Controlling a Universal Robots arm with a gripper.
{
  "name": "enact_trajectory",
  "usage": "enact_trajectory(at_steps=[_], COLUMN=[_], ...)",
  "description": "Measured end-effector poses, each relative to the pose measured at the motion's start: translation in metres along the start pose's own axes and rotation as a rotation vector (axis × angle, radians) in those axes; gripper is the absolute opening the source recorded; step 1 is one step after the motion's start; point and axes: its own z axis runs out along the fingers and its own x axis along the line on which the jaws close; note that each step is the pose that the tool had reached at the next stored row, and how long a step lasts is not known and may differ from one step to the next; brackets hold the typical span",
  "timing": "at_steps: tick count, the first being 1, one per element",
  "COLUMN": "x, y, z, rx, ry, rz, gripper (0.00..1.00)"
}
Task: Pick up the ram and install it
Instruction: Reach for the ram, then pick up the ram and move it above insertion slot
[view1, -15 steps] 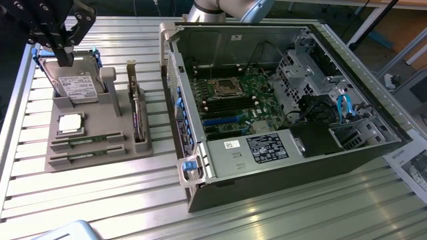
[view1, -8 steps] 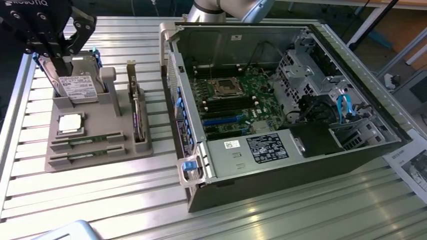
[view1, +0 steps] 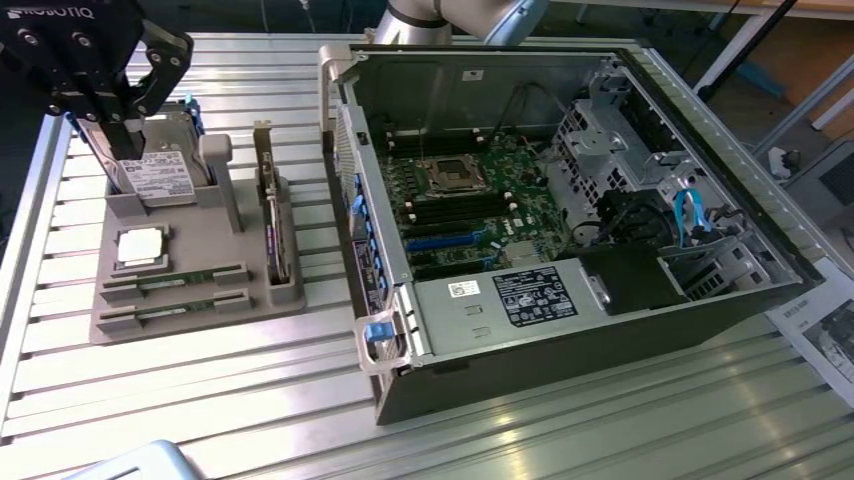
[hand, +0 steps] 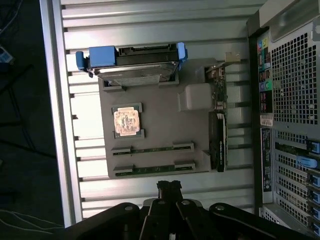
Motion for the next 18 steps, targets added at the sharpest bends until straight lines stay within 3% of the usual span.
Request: enact_trajectory(at_steps=[18], x=[-0.0001], y=[-0.0008], z=[0.0000], rx=[-0.0012], ry=[-0.0006], rz=[-0.022], gripper=[0.10])
